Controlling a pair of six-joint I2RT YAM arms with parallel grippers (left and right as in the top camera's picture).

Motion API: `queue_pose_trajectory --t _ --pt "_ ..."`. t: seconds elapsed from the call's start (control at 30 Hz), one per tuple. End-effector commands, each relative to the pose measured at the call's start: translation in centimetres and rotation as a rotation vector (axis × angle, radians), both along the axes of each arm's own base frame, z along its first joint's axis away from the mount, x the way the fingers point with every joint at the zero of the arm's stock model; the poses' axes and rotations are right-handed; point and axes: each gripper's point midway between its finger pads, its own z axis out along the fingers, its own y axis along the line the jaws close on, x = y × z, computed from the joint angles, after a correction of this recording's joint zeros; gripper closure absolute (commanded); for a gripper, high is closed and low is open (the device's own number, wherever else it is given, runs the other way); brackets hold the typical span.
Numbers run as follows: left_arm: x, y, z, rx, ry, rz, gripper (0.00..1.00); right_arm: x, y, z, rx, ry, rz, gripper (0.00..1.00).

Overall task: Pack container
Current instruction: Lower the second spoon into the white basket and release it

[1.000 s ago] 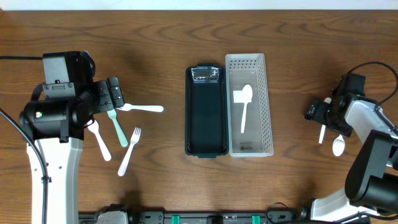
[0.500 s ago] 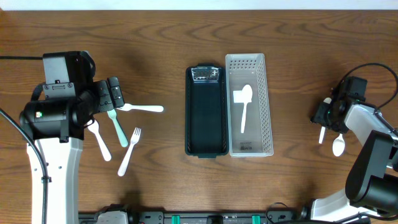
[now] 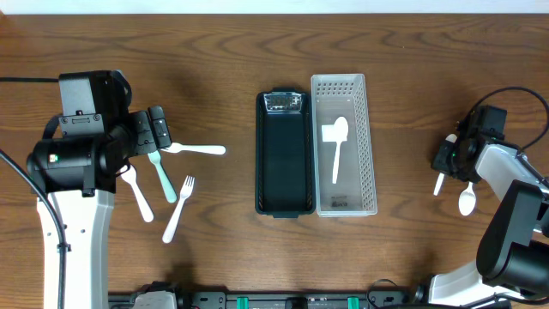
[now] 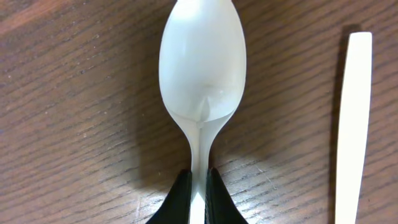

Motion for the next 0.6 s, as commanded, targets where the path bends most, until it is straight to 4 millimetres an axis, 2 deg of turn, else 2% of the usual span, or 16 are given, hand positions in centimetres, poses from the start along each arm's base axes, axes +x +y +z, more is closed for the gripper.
queue_pose_trajectory --t 0.0,0.1,0.17,0.33,0.4,0.47,0.5,0.57 --pt "0.1 0.3 0.3 0.008 -0.005 0.007 0.02 -1.0 0.7 -1.0 0.036 0.028 -0.003 0.99" --pt "0.2 0.3 0.3 0.009 -0.005 0.007 0.02 -0.4 0.9 0.1 0.03 0.005 0.008 0.99" --pt "0.2 0.3 0.3 0.008 -0.005 0.007 0.02 0.7 1.4 2.0 0.018 -0.031 0.032 0.99" --pt "0.2 0.3 0.3 0.009 -0.005 0.007 0.02 4.5 4.7 10.3 -0.013 -0.191 0.144 0.99" --pt "0.2 0.3 0.3 0.009 -0.005 0.007 0.02 5.9 7.2 14.6 -0.026 -0.277 0.215 0.99" --pt "0.2 0.3 0.3 0.008 -0.005 0.007 0.02 6.7 9.9 17.8 -0.028 -0.349 0.286 0.99" --pt "0.2 0.3 0.3 0.008 -0.005 0.007 0.02 7.1 11.9 19.5 -0.023 -0.39 0.33 0.99" --pt "0.2 0.3 0.3 0.008 -0.005 0.007 0.02 7.3 15.9 21.4 0.003 -0.441 0.403 0.99"
